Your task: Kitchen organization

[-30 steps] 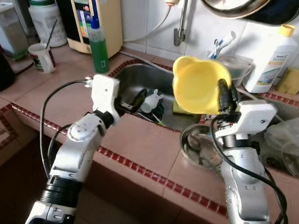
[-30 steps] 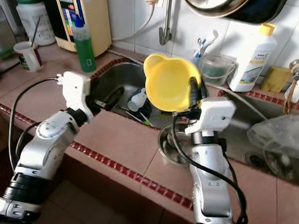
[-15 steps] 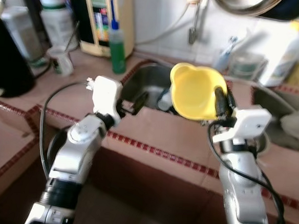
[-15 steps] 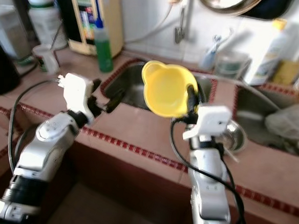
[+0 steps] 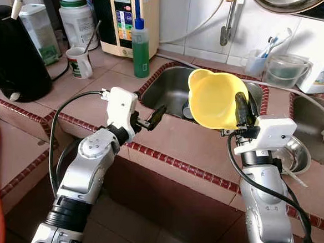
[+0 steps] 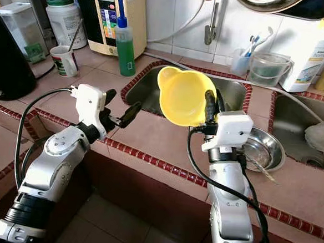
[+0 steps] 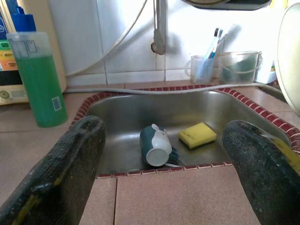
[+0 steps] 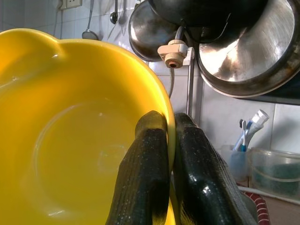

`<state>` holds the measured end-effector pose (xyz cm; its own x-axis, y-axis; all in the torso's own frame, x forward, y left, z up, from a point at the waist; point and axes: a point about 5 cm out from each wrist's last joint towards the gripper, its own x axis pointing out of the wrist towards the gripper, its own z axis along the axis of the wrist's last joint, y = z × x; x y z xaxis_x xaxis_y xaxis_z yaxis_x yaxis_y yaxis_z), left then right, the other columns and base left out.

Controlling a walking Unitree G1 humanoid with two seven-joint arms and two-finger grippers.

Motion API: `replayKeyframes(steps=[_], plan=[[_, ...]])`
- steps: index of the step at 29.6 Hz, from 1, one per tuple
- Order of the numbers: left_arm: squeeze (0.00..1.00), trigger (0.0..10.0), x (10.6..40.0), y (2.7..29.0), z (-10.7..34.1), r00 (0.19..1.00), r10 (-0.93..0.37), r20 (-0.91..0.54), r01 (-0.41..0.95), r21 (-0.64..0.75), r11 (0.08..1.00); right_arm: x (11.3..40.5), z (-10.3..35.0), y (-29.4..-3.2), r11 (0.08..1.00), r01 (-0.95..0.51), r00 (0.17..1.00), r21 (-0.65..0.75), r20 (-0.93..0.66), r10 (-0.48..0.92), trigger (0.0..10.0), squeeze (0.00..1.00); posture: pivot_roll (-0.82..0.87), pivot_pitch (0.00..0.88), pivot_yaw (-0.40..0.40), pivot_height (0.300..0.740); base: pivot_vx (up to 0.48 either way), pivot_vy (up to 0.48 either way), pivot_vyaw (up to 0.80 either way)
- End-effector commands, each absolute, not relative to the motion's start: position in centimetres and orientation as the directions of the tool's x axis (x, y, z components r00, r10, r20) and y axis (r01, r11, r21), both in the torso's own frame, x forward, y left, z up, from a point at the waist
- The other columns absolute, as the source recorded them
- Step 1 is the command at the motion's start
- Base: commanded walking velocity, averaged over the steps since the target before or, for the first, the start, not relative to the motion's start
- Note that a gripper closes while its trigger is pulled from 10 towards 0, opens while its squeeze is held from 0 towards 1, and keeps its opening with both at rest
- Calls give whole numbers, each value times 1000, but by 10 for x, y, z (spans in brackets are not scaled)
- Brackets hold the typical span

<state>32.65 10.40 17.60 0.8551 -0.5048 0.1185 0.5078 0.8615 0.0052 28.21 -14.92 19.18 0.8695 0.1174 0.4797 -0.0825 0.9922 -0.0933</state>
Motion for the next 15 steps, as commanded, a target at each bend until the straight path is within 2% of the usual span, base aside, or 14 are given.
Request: replayKeyframes(steps=[1, 15], plan=[[0, 10000, 325, 106, 178, 852, -511, 114, 513, 21, 858, 282, 194, -146, 991, -94, 862, -91, 491, 127, 10000, 0, -188, 0, 66, 711, 0, 0, 0], [0, 10000, 325, 105, 179, 850, -514, 114, 517, 4, 856, 282, 193, -147, 992, -88, 866, -92, 484, 122, 10000, 0, -188, 3, 68, 711, 312, 0, 0]])
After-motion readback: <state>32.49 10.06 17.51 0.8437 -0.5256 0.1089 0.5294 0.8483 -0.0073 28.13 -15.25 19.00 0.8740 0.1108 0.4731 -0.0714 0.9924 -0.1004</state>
